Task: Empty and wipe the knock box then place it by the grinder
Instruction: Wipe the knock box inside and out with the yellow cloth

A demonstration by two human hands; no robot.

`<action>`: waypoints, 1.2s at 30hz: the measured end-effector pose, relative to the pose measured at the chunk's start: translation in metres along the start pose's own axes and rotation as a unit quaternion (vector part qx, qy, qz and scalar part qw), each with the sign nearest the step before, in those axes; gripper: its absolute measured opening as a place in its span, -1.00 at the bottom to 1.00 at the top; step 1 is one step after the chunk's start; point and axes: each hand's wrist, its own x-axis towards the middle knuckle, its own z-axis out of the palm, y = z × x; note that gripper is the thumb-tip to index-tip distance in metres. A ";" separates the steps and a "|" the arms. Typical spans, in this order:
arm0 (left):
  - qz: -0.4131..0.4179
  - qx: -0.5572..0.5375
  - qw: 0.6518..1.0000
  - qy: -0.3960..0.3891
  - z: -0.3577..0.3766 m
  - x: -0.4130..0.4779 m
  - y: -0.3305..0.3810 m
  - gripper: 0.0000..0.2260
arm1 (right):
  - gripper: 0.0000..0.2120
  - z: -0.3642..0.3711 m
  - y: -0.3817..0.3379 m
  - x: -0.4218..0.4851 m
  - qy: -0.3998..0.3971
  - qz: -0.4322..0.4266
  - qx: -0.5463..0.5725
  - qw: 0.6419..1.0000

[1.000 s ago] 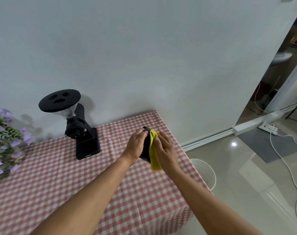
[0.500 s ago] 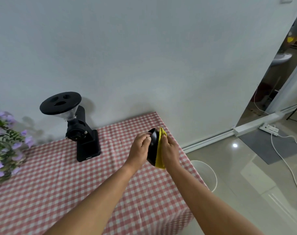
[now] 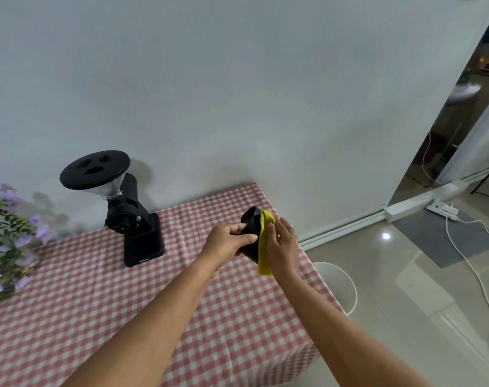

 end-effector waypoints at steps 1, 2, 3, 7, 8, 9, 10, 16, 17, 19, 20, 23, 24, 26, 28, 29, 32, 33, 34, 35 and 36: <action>-0.004 -0.015 1.000 -0.004 0.001 0.000 0.000 -0.74 | -0.57 -0.001 0.000 -0.001 -0.003 -0.013 -0.023 1.000; -0.008 -0.029 1.000 -0.004 0.002 -0.001 0.001 -0.73 | -0.57 -0.001 -0.001 -0.003 -0.010 -0.031 -0.059 0.998; -0.011 -0.045 0.999 -0.005 0.003 -0.002 0.001 -0.73 | -0.58 -0.001 -0.002 -0.005 -0.020 -0.053 -0.103 0.993; 0.004 -0.051 0.999 0.005 0.008 -0.004 0.001 -0.73 | -0.60 0.000 -0.014 0.005 -0.044 -0.110 -0.204 0.972; 0.008 -0.030 0.999 0.012 0.008 -0.003 0.000 -0.70 | -0.59 -0.002 -0.017 0.013 -0.046 -0.096 -0.189 0.976; 0.008 -0.021 1.000 0.018 0.008 -0.001 0.000 -0.68 | -0.59 -0.005 -0.022 0.021 -0.045 -0.065 -0.153 0.985; 0.005 -0.020 1.000 0.023 0.007 0.000 0.000 -0.67 | -0.58 -0.008 -0.024 0.029 -0.043 -0.023 -0.110 0.993; -0.023 -0.087 0.995 0.049 0.000 0.002 0.003 -0.70 | -0.58 -0.003 -0.009 0.006 -0.065 -0.142 -0.164 0.974; -0.022 -0.095 0.994 0.045 -0.001 0.001 0.004 -0.71 | -0.59 -0.001 -0.006 0.005 -0.058 -0.166 -0.169 0.970; -0.017 -0.097 0.994 0.038 -0.003 -0.001 0.006 -0.70 | -0.56 0.002 -0.002 0.017 -0.050 -0.160 -0.158 0.973; -0.014 -0.092 0.995 0.040 -0.003 -0.001 0.006 -0.69 | -0.54 0.002 -0.001 0.025 -0.045 -0.131 -0.129 0.982; -0.023 -0.100 0.993 0.061 -0.001 0.000 0.008 -0.66 | -0.56 0.001 -0.003 0.033 -0.021 -0.057 -0.045 0.997; -0.033 -0.111 0.991 0.071 0.000 0.000 0.009 -0.66 | -0.58 0.002 -0.003 0.025 -0.024 -0.057 -0.046 0.997; -0.051 -0.141 0.985 0.088 0.003 -0.001 0.011 -0.68 | -0.60 0.002 -0.002 0.003 -0.038 -0.084 -0.081 0.993; -0.053 -0.140 0.984 0.091 0.003 -0.001 0.012 -0.70 | -0.59 0.001 0.004 -0.017 -0.041 -0.117 -0.102 0.987; -0.052 -0.129 0.986 0.088 0.004 0.000 0.011 -0.69 | -0.58 0.001 0.006 -0.020 -0.034 -0.126 -0.098 0.987; -0.030 -0.065 0.995 0.075 0.005 0.000 0.010 -0.62 | -0.59 0.002 0.006 -0.003 -0.018 -0.090 -0.033 0.995; -0.017 -0.033 0.997 0.070 0.006 -0.001 0.011 -0.59 | -0.60 0.002 0.003 0.006 -0.009 -0.054 -0.003 0.998; -0.004 -0.005 0.998 0.064 0.007 -0.002 0.012 -0.57 | -0.58 0.002 0.000 0.017 0.004 -0.017 0.025 1.000; 0.006 0.011 0.998 0.058 0.007 -0.003 0.012 -0.58 | -0.54 0.000 -0.003 0.023 0.014 0.007 0.038 0.999; 0.014 0.012 0.998 0.056 0.007 -0.004 0.013 -0.61 | -0.52 -0.002 -0.004 0.026 0.013 0.011 0.028 0.999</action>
